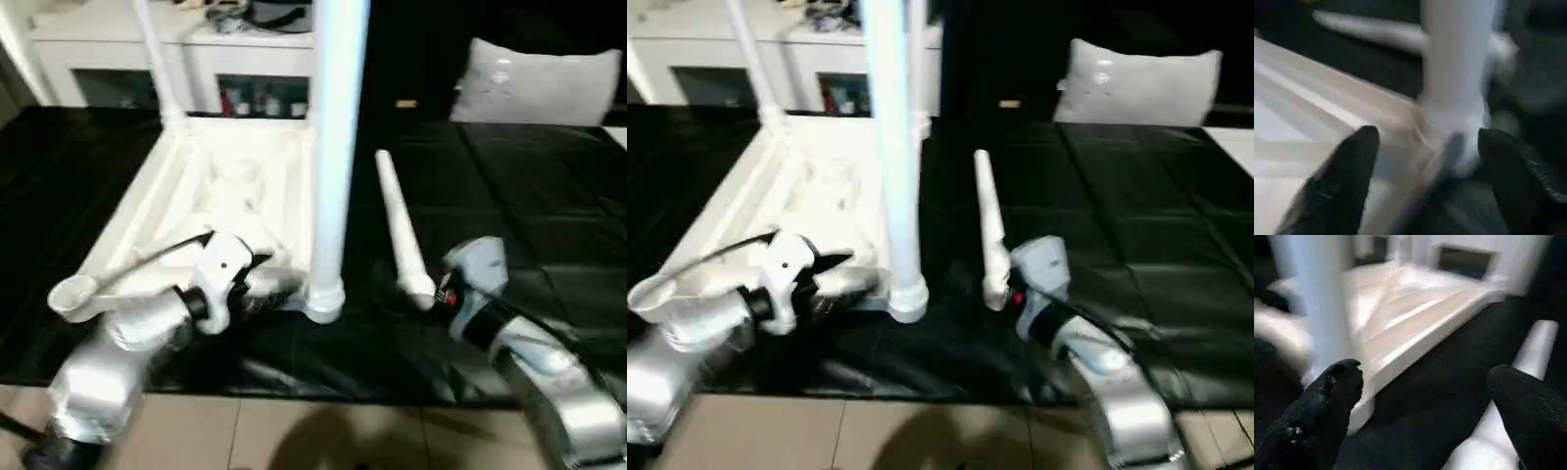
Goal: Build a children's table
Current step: Rotate leg to tighten
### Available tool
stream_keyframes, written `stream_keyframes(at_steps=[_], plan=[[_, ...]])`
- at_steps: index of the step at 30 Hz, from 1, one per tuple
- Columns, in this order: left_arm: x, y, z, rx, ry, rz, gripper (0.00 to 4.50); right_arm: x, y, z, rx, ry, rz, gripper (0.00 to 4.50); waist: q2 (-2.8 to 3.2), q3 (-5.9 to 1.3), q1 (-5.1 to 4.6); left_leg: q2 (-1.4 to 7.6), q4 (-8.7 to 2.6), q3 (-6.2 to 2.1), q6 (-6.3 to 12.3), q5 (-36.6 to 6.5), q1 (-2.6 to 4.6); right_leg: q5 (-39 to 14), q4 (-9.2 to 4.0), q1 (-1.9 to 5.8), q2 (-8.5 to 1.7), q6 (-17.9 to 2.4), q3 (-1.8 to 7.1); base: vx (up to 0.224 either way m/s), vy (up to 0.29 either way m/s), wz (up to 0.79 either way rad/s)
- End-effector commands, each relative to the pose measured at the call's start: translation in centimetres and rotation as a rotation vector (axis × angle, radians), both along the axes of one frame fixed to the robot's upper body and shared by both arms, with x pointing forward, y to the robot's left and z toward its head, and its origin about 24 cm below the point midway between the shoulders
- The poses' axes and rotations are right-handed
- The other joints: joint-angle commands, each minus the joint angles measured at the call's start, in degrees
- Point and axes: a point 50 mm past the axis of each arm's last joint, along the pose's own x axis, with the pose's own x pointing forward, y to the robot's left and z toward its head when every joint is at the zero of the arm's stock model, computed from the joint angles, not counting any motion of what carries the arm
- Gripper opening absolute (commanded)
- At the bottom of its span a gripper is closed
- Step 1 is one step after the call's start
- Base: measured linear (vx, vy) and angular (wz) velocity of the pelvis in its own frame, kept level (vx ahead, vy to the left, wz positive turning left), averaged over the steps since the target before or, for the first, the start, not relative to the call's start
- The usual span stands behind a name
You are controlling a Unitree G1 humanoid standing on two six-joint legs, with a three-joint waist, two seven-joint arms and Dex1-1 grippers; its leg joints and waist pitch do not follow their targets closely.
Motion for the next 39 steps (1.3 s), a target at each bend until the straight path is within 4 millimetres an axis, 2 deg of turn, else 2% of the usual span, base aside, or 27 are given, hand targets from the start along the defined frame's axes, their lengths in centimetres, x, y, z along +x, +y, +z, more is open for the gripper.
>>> stream_keyframes(at_steps=[1, 2, 4, 6, 7, 9, 12, 13, 15, 17, 18, 20, 21, 22, 24, 25, 26, 28, 29, 33, 39], plan=[[0.5, 0.4, 0.0, 0.043, 0.047, -0.097, 3.88, 0.1, 0.3, 0.3, -0.010, 0.016, 0.112, 4.50, 0.02, -2.17, 0.17, 2.42, -6.64, -0.59, 2.35, -13.0, -1.40, -33.8, -5.55, 2.46, -3.78, -4.4, 1.93, 0.000, 0.000, 0.00], [0.6, 0.5, 0.0, 0.051, 0.051, -0.104, 3.99, 0.1, 0.3, 0.3, -0.013, 0.020, 0.123, 4.50, 0.00, -2.28, 0.26, 2.30, -6.54, -0.28, 2.60, -12.9, -1.08, -32.7, -5.52, 2.07, -3.50, -5.1, 1.97, 0.000, 0.000, 0.00], [1.4, 1.1, 0.0, 0.128, 0.049, -0.160, 4.05, 0.0, 0.3, 0.4, -0.038, 0.033, 0.196, 4.50, -0.21, -2.38, 0.30, 2.56, -6.71, -0.27, 2.73, -11.6, -1.37, -30.0, -5.23, 2.37, -3.48, -6.3, 2.04, 0.000, 0.000, 0.00], [1.6, 1.2, 0.0, 0.141, 0.057, -0.173, 4.05, 0.0, 0.4, 0.4, -0.044, 0.037, 0.212, 4.50, -0.03, -2.56, 0.40, 2.62, -6.66, -0.09, 2.52, -10.0, -1.40, -26.9, -4.82, 2.53, -3.50, -7.7, 2.11, 0.000, 0.000, 0.00], [2.1, 1.2, -0.1, 0.135, 0.086, -0.207, 3.80, -0.1, 0.6, 0.4, -0.048, 0.049, 0.254, 4.50, -0.16, -2.62, 0.50, 2.76, -6.68, -0.05, 2.40, -8.8, -1.53, -24.5, -4.66, 2.72, -3.57, -8.7, 2.11, 0.000, 0.000, 0.00], [2.5, 1.2, -0.1, 0.124, 0.104, -0.226, 3.71, -0.1, 0.8, 0.4, -0.047, 0.059, 0.282, 4.50, 0.04, -2.88, 0.72, 2.70, -6.47, 0.20, 2.51, -7.5, -1.27, -21.3, -4.27, 2.60, -3.50, -10.1, 2.16, 0.000, 0.000, 0.00], [2.9, 1.0, -0.3, 0.079, 0.139, -0.262, 3.45, -0.4, 1.1, 0.2, -0.045, 0.091, 0.331, 4.50, -0.13, -3.12, 1.00, 2.69, -6.11, 0.65, 2.72, -4.9, -1.29, -16.5, -3.84, 2.79, -3.46, -12.3, 2.29, 0.018, -0.003, 0.03], [3.2, 0.8, -0.5, 0.065, 0.157, -0.273, 3.26, -0.6, 1.3, 0.1, -0.039, 0.106, 0.351, 4.50, -0.12, -3.37, 1.18, 2.74, -5.93, 0.94, 3.12, -2.2, -1.38, -13.0, -3.54, 3.03, -3.46, -13.4, 2.24, 0.061, -0.011, 0.09], [3.8, 0.6, -0.8, 0.075, 0.147, -0.284, 3.19, -0.8, 1.4, 0.0, -0.034, 0.113, 0.360, 4.50, -0.24, -3.55, 1.39, 2.73, -5.78, 1.07, 3.57, 0.2, -1.63, -10.4, -3.32, 3.29, -3.43, -13.9, 2.18, 0.060, -0.013, 0.07], [4.4, 0.5, -1.1, 0.096, 0.141, -0.292, 2.94, -0.8, 1.4, -0.1, -0.036, 0.119, 0.362, 4.50, -0.49, -3.94, 1.92, 2.80, -5.60, 1.16, 4.06, 4.5, -1.78, -4.0, -2.54, 3.68, -3.54, -14.8, 2.12, 0.052, -0.015, 0.02], [4.5, 0.5, -1.2, 0.107, 0.140, -0.296, 2.84, -0.8, 1.3, -0.1, -0.037, 0.121, 0.364, 4.50, -0.49, -3.94, 1.92, 2.80, -5.60, 1.16, 4.06, 4.5, -1.78, -4.0, -2.54, 3.68, -3.54, -14.8, 2.12, 0.000, 0.000, 0.00], [4.9, 0.7, -1.5, 0.136, 0.146, -0.308, 2.69, -0.9, 1.4, -0.1, -0.039, 0.128, 0.371, 4.50, -0.40, -4.15, 2.04, 2.71, -5.41, 1.10, 4.15, 7.0, -1.98, -0.6, -2.22, 3.96, -3.55, -14.8, 1.98, 0.000, 0.000, 0.00], [5.1, 0.7, -1.7, 0.148, 0.154, -0.314, 2.59, -0.9, 1.4, -0.1, -0.041, 0.130, 0.376, 4.50, -0.33, -4.16, 2.08, 2.78, -5.39, 1.10, 4.07, 6.9, -2.04, -0.5, -2.19, 3.98, -3.64, -14.9, 1.99, 0.000, 0.000, 0.00], [5.2, 0.7, -1.8, 0.148, 0.156, -0.317, 2.48, -0.9, 1.4, -0.1, -0.041, 0.132, 0.378, 4.50, -0.35, -3.83, 2.00, 2.95, -5.62, 1.14, 3.39, 5.0, -2.09, -2.6, -2.54, 3.94, -3.66, -14.9, 1.95, 0.000, 0.000, 0.00], [5.2, 0.7, -1.8, 0.148, 0.156, -0.317, 2.35, -0.9, 1.4, -0.1, -0.041, 0.132, 0.378, 4.50, -0.32, -3.68, 2.03, 3.12, -5.78, 1.16, 2.59, 2.9, -2.06, -5.4, -2.74, 3.99, -3.84, -14.7, 2.01, 0.000, 0.000, 0.00], [5.4, 0.7, -1.8, 0.145, 0.164, -0.337, 2.22, -0.9, 1.5, -0.1, -0.042, 0.133, 0.380, 4.50, -0.02, -3.48, 2.02, 3.09, -5.94, 1.19, 1.97, 1.0, -1.97, -8.8, -3.18, 3.85, -3.78, -14.0, 2.05, 0.000, 0.000, 0.00], [5.6, 0.7, -1.9, 0.154, 0.165, -0.353, 2.22, -1.0, 1.5, -0.1, -0.043, 0.134, 0.377, 4.50, -0.07, -3.28, 1.95, 2.95, -6.02, 1.42, 1.54, -1.3, -1.75, -12.6, -3.81, 3.59, -3.58, -13.0, 2.11, 0.000, 0.000, 0.00], [5.7, 0.7, -2.0, 0.171, 0.163, -0.368, 2.00, -1.0, 1.4, -0.1, -0.044, 0.135, 0.371, 4.50, -0.18, -3.30, 2.13, 3.18, -6.28, 1.37, 1.27, -2.3, -1.56, -16.2, -4.05, 3.52, -3.69, -11.6, 2.19, 0.000, 0.000, 0.00], [5.8, 0.7, -2.1, 0.184, 0.161, -0.373, 1.93, -1.0, 1.4, -0.1, -0.044, 0.135, 0.368, 4.50, -0.18, -3.27, 2.16, 3.31, -6.38, 1.30, 0.98, -2.2, -1.82, -16.6, -3.98, 3.65, -3.81, -11.3, 2.18, 0.000, 0.000, 0.00], [5.8, 0.9, -2.6, 0.217, 0.175, -0.397, 1.68, -1.0, 1.5, -0.2, -0.040, 0.143, 0.367, 4.50, -0.16, -3.39, 2.26, 3.52, -6.48, 1.27, 0.29, -1.8, -1.92, -15.5, -3.77, 3.65, -3.87, -10.9, 2.11, 0.000, 0.000, 0.00], [6.0, 0.9, -2.6, 0.210, 0.175, -0.410, 1.09, -0.9, 1.7, -0.3, -0.036, 0.143, 0.367, 4.50, 0.13, -3.65, 2.39, 3.61, -6.20, 1.38, -0.15, 0.2, -1.97, -8.4, -3.14, 3.82, -3.93, -13.5, 1.86, 0.000, 0.000, 0.00]])
